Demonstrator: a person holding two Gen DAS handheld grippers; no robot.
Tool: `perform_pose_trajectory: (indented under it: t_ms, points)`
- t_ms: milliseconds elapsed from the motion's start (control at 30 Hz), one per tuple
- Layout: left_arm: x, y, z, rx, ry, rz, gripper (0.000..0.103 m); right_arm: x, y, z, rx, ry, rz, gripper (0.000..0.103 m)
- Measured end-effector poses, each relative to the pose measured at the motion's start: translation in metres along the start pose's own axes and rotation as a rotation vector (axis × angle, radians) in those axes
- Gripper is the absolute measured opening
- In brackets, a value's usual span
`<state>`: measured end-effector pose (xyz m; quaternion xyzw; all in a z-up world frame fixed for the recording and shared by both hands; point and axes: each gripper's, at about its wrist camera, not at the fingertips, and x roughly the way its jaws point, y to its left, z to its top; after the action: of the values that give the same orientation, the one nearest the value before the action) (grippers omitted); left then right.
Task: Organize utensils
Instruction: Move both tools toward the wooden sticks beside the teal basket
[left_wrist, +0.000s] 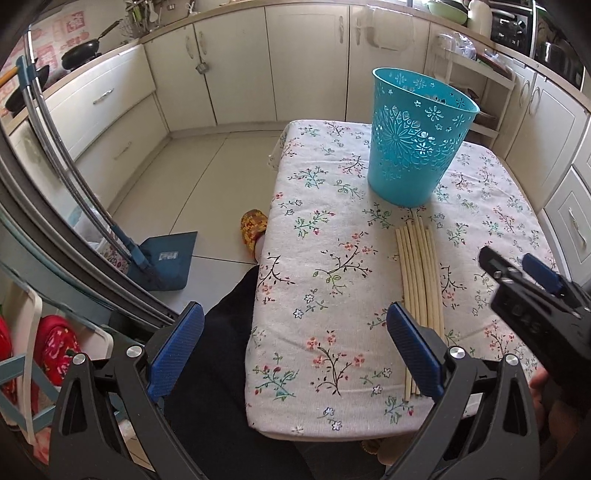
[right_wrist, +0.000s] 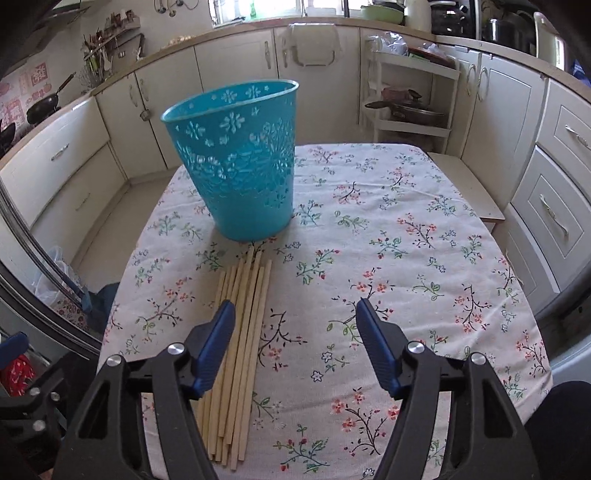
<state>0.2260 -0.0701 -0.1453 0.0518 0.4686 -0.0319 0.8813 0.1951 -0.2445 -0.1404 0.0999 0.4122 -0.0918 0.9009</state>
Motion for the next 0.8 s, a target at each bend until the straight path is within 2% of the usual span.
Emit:
perform_pose_trajectory:
  t_ms: [67, 200, 333, 400, 633, 800]
  points:
    - [-0.002, -0.001, 0.002, 0.001, -0.004, -0.004, 0.095, -0.016, 0.001, 0.002, 0.004, -0.026, 0.010, 0.067]
    - [-0.013, -0.004, 0.002, 0.004, -0.025, -0.018, 0.095, -0.074, 0.006, 0.005, -0.005, -0.148, -0.001, 0.077]
    - [-0.041, -0.004, 0.000, 0.002, -0.071, -0.044, 0.095, -0.133, 0.005, 0.008, 0.007, -0.264, 0.001, 0.087]
    - [-0.062, -0.001, -0.001, 0.000, -0.110, -0.048, 0.095, -0.154, 0.007, 0.007, 0.000, -0.294, 0.010, 0.089]
    - [-0.125, 0.016, -0.018, -0.018, -0.204, -0.044, 0.095, -0.189, 0.008, -0.007, -0.001, -0.312, 0.043, 0.091]
    - [-0.152, 0.030, -0.030, -0.042, -0.243, -0.033, 0.095, -0.215, 0.009, -0.022, -0.002, -0.356, 0.049, 0.091]
